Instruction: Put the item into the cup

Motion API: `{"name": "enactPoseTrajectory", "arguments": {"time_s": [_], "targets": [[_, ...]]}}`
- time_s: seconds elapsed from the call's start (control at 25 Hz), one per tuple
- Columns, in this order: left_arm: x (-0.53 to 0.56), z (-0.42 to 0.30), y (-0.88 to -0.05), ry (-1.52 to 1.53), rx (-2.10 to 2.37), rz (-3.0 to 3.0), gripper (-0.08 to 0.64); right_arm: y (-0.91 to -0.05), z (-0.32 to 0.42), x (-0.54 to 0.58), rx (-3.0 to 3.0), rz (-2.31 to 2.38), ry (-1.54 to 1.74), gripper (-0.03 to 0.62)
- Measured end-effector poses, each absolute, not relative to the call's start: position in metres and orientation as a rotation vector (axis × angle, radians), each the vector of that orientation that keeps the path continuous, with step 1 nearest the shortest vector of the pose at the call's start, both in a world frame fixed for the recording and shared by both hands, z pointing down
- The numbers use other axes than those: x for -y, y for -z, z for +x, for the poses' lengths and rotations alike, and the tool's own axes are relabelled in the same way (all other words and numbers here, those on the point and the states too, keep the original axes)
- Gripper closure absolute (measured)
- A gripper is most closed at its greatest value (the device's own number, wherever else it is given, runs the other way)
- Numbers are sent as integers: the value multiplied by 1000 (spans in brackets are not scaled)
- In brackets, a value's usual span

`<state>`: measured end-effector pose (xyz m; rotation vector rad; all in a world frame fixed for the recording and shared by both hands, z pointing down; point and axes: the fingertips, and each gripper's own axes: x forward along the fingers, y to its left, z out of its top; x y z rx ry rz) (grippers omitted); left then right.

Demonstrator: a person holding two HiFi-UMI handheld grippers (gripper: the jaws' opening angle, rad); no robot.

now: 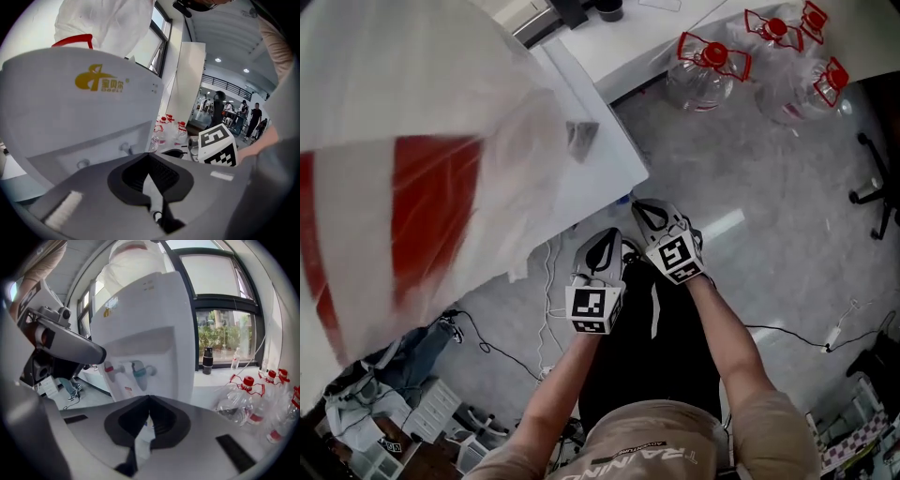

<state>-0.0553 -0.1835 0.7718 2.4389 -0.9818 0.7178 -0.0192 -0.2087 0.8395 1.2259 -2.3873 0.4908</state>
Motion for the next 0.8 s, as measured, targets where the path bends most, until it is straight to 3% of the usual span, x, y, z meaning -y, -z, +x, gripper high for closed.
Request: {"name": "enactPoseTrajectory", "arguments": {"time_s": [0.8], "targets": [[183,-72,-849,-827,978,2347,552,-897,-50,237,2384,1225,-566,580]]}}
